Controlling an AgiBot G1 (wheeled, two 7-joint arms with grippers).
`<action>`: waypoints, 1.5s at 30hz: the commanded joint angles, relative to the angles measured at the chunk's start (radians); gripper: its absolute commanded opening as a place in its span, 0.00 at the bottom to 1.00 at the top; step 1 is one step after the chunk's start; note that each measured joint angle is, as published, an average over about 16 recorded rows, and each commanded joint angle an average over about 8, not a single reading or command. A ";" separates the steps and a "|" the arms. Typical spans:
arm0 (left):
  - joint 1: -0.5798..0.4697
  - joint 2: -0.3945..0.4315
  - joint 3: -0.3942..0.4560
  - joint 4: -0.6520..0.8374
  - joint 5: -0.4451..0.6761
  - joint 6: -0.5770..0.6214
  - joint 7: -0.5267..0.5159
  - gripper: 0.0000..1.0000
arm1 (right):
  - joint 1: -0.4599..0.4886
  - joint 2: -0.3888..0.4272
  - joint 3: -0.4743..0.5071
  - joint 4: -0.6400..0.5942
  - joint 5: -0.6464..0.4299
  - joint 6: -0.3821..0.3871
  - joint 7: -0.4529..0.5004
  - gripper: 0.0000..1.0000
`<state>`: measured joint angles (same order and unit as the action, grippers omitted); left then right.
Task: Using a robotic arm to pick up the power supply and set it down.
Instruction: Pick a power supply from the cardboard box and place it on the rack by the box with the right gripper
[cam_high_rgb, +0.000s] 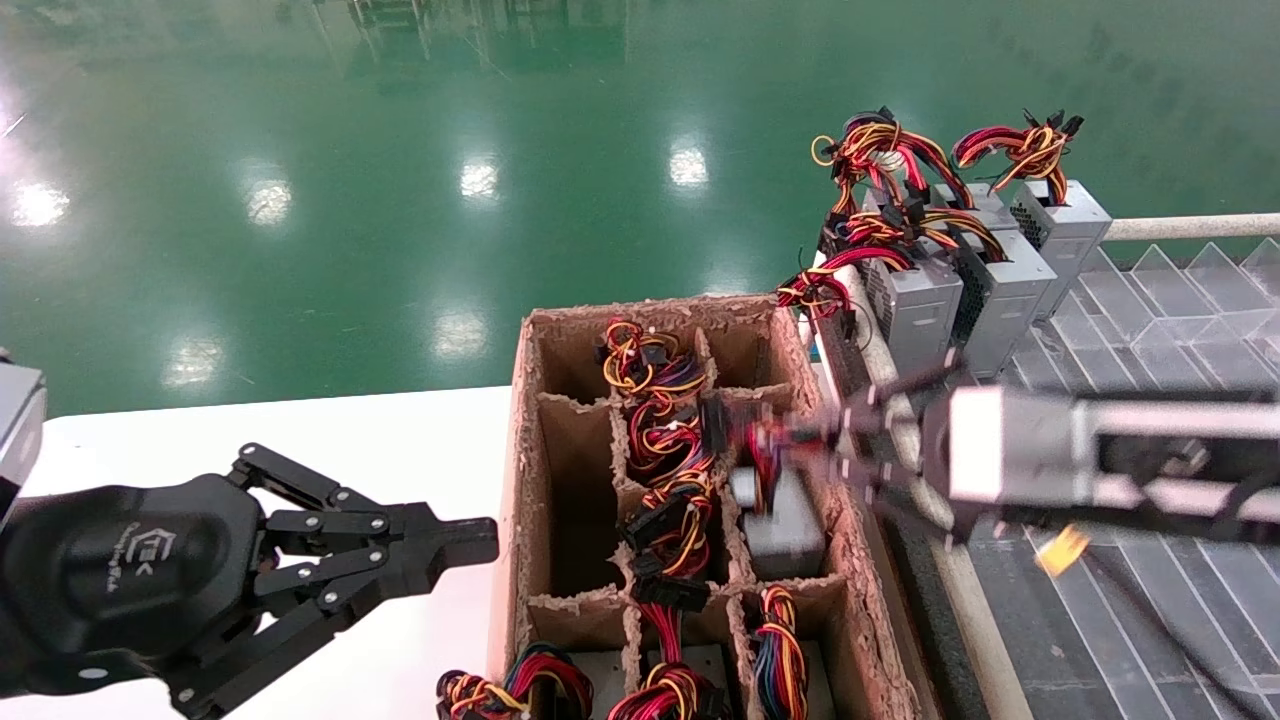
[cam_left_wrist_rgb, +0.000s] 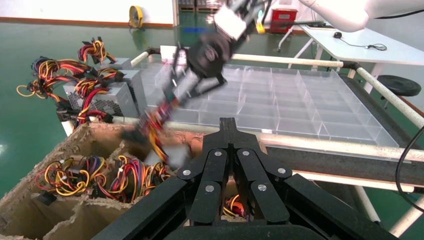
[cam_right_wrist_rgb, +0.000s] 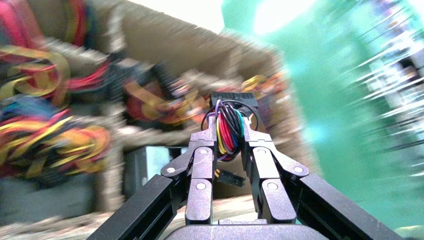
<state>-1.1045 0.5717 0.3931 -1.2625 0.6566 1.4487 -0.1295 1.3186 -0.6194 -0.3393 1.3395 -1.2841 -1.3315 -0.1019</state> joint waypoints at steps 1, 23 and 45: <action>0.000 0.000 0.000 0.000 0.000 0.000 0.000 0.00 | 0.008 0.002 0.020 0.005 0.021 0.012 -0.027 0.00; 0.000 0.000 0.000 0.000 0.000 0.000 0.000 0.00 | -0.058 0.101 0.368 0.011 0.232 0.183 -0.449 0.00; 0.000 0.000 0.000 0.000 0.000 0.000 0.000 0.00 | -0.080 0.223 0.402 -0.289 0.030 0.298 -0.556 0.00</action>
<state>-1.1046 0.5717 0.3933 -1.2625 0.6564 1.4486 -0.1294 1.2451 -0.3993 0.0579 1.0514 -1.2562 -1.0400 -0.6603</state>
